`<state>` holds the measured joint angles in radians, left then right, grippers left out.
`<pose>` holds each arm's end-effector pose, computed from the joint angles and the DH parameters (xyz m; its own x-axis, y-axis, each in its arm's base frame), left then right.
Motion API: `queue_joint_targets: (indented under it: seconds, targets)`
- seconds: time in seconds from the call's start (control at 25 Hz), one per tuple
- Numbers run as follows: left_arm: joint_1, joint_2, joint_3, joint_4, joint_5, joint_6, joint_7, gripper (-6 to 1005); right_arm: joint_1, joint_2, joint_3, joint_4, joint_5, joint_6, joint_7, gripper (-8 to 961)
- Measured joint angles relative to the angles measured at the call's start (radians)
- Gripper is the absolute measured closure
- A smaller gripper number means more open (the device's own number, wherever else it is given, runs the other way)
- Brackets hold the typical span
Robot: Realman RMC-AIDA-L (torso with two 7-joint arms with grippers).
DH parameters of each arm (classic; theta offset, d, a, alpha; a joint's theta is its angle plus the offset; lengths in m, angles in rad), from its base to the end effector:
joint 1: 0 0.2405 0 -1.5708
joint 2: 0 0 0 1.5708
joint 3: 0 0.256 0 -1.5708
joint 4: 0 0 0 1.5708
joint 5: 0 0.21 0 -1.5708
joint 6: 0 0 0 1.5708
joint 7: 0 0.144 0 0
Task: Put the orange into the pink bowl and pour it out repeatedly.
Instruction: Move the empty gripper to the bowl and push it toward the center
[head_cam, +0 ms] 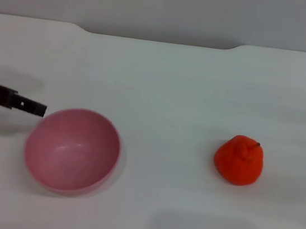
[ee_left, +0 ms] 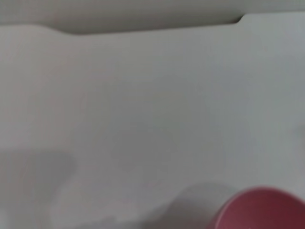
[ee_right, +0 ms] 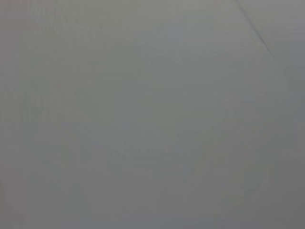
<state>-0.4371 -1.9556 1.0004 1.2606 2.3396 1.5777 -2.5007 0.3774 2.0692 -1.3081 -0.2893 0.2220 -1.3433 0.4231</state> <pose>-0.2662 0.3426 0.0882 0.5054 0.8439 0.1801 0.8338 -0.4240 -0.3535 0.3350 0.3323 0.0976 0.4514 0.4570 -0.7664 -0.8766 0.0666 -0.4766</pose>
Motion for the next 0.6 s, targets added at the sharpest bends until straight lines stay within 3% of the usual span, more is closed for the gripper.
queue_joint_targets:
  seconds: [0.2, 0.6]
  targets:
    - [-0.008, -0.041, 0.005, -0.005, 0.092, -0.003, 0.008, 200, 0.005, 0.000, -0.001, -0.001, -0.001, -0.003, 0.000, 380]
    - [0.000, -0.066, 0.012, -0.008, 0.102, -0.005, 0.010, 201, 0.011, 0.000, -0.002, -0.001, -0.001, -0.003, 0.000, 383]
